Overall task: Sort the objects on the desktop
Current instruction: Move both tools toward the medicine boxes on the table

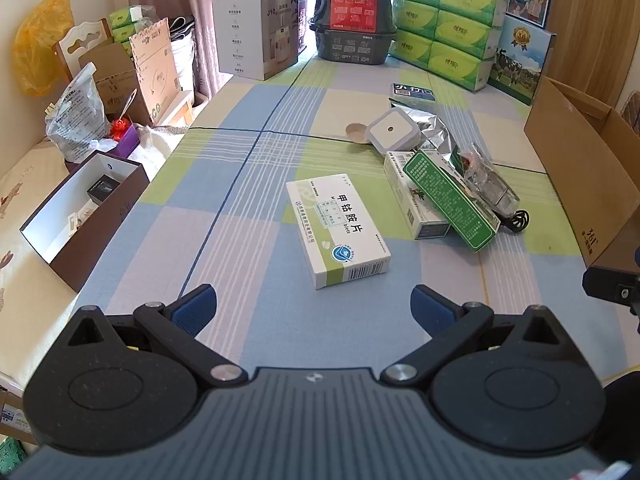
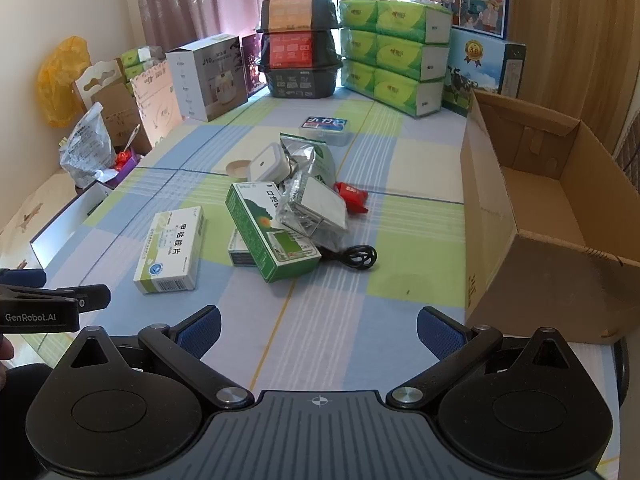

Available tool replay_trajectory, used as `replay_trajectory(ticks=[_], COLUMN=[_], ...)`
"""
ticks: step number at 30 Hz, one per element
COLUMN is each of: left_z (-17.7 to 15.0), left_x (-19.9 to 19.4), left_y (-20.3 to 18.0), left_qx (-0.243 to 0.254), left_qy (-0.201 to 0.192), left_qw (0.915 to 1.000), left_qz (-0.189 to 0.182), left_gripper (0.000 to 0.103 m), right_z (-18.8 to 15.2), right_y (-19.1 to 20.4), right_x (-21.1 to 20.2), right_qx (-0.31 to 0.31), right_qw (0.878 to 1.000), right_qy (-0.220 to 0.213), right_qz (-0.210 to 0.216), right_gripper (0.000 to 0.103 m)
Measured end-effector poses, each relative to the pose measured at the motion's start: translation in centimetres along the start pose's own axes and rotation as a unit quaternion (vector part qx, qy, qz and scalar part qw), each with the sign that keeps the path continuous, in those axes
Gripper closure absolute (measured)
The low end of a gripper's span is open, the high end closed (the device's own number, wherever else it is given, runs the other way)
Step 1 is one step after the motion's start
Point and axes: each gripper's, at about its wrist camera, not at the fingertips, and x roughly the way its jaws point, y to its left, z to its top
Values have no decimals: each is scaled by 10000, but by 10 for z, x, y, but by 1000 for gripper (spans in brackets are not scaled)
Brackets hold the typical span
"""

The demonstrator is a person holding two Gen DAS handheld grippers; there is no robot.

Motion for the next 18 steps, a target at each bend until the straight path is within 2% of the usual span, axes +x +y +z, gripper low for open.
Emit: replay_trajectory(ticks=[18], left_z=[2], left_x=[0], left_y=[-2], left_qx=[67], left_qy=[55], left_qw=[9999], left_qz=[63], left_gripper=[2], right_z=[1], right_y=[-6], right_x=[-1], right_qx=[131], right_qw=[9999], right_qy=[39], right_qz=[95], right_gripper=[2])
